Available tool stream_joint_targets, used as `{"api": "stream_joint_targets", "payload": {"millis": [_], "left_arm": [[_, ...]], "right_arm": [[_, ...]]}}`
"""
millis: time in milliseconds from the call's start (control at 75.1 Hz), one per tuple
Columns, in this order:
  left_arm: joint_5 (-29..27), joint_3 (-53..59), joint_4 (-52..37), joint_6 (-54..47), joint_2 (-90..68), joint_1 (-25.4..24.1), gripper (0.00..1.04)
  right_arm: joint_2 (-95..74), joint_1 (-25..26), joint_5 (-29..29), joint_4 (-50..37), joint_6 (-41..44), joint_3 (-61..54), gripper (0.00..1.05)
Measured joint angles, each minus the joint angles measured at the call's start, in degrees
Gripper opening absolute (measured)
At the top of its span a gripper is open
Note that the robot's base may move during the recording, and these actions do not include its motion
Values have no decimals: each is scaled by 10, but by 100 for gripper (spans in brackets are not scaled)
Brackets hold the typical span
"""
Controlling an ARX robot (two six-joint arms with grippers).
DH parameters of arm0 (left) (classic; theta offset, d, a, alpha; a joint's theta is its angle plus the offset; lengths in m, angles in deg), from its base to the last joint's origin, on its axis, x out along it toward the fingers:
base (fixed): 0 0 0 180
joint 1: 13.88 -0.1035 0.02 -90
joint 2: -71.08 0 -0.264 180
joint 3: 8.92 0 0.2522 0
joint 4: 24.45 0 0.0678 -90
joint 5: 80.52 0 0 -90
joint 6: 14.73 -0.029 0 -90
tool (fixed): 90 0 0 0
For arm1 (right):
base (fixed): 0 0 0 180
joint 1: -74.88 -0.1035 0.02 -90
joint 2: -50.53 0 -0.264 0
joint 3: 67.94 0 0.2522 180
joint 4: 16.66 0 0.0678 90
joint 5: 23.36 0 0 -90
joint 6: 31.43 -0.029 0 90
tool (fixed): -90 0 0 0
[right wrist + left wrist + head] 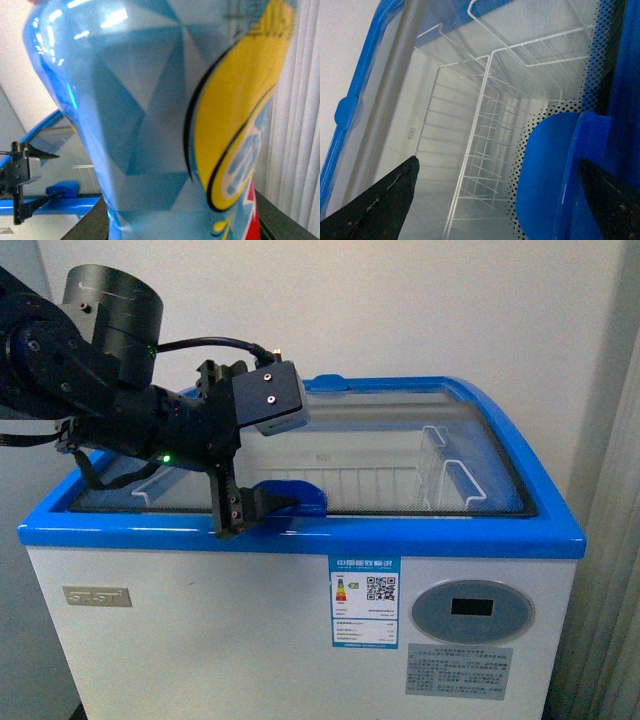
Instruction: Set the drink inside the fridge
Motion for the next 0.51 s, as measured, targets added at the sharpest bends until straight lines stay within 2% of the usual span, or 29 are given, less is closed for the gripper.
{"api": "stream_joint_targets", "payload": {"millis": [253, 506], "left_arm": [[-50, -176, -12, 2, -106, 1, 97], [-189, -473, -11, 22, -285, 3, 97]], "right_arm": [[0, 0, -1, 0, 0, 0, 41], [0, 0, 0, 0, 0, 0, 41]]}}
